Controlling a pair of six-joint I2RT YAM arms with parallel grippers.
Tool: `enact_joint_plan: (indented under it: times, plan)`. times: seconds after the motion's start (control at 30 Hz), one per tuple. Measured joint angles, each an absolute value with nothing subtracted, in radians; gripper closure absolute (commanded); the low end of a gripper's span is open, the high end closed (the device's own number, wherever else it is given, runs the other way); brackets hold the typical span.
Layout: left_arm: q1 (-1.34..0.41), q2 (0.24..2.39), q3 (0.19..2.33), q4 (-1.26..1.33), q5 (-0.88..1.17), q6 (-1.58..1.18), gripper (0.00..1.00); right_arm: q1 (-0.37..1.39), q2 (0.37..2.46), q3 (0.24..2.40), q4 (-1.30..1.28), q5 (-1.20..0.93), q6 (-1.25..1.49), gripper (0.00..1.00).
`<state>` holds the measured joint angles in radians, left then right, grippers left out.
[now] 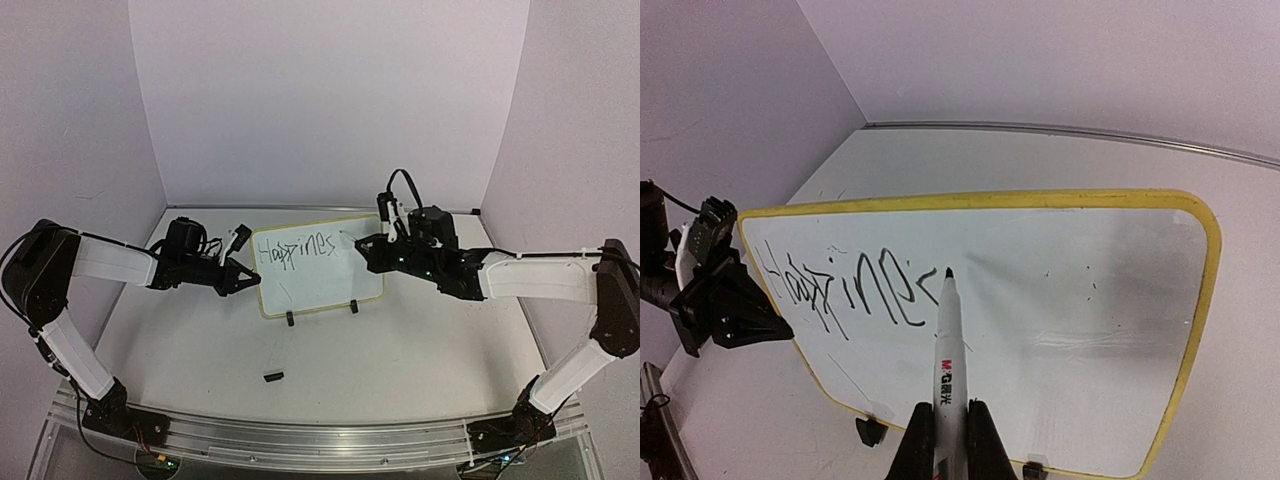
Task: Write a sentence on the whiteboard
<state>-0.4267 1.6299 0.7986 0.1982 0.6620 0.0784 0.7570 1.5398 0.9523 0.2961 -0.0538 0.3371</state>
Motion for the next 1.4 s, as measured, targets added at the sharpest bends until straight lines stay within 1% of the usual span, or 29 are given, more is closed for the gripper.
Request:
enact_joint_plan:
  times: [0.47,0.7,1.4]
  plan:
    - [-0.427,1.630,0.799,0.198,0.661,0.078,1.00,0.750,1.602,0.976,0.299,-0.044,0.329,1.00]
    - [-0.427,1.630,0.799,0.198,0.660,0.077,1.00,0.751,1.620,0.987,0.299,-0.079,0.324,1.00]
    - [-0.427,1.630,0.799,0.199,0.661,0.078,1.00,0.751,1.597,0.953,0.281,-0.039,0.331,1.00]
